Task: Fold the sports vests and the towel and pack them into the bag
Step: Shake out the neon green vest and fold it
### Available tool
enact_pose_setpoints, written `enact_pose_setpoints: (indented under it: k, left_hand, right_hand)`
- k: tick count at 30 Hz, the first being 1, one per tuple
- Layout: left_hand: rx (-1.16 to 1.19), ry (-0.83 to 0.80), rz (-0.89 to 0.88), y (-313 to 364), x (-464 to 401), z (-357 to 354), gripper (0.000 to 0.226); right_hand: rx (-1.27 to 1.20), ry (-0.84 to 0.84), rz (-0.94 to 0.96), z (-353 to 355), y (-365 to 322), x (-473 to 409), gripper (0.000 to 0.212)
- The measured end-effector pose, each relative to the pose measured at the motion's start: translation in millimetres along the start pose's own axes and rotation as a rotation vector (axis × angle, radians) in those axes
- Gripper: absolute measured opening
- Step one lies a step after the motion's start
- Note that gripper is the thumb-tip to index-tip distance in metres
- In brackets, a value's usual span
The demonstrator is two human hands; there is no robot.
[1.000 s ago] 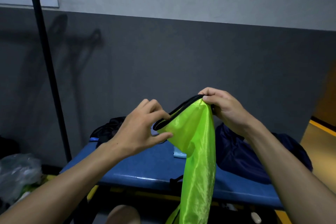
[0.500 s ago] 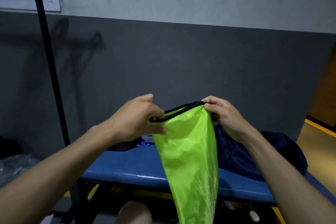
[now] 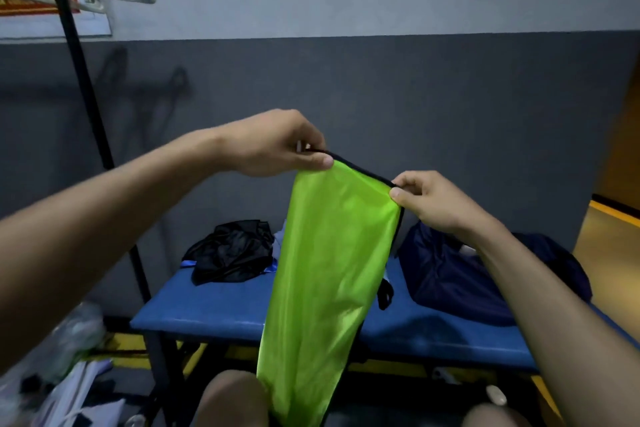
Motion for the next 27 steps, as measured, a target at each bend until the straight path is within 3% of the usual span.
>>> enact_pose_setpoints:
  k: [3,6,8,13,16,19,22,27]
  left_hand:
    - [-0.085,0.054,0.01,11,-3,-6,0.035]
    - [-0.423,0.119,0.062,18,-7,-5,0.036]
    - [-0.633,0.077,0.07,17,-9,-7,0.045]
    - [-0.713,0.078,0.008,13,-8,-10,0.045]
    - [-0.592,0.181,-0.038,15,-5,-9,0.048]
    - [-0.238,0.078,0.052,25,-2,-23,0.043]
    - [0.032,0.0,0.026,45,2,-46,0.049]
    - [0.45,0.102,0.047,49,-2,-76,0.043]
  right_hand:
    - [-0.018,0.039,-0.075,6,-6,-7,0.016]
    - [-0.116,0.115,-0.131,2,-13,-11,0.015]
    - [-0.224,0.153,-0.175,-3,-15,-13,0.013]
    - [-0.356,0.207,-0.215,-12,-11,-11,0.014]
    - [-0.426,0.217,-0.242,-15,-6,-5,0.016]
    - [-0.488,0.176,-0.303,-21,6,10,0.021]
    - [-0.512,0.102,-0.348,-20,26,32,0.016]
    - [-0.432,0.074,-0.327,21,32,27,0.008]
Point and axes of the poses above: each hand's wrist, its own x-axis away from the middle knuckle, its own z-axis out of the back of the hand, y = z × x, the point moved 5 cm from there along -x, towards the middle knuckle, and after that the axes turned 13 degrees about y, right-handed, at the moved point
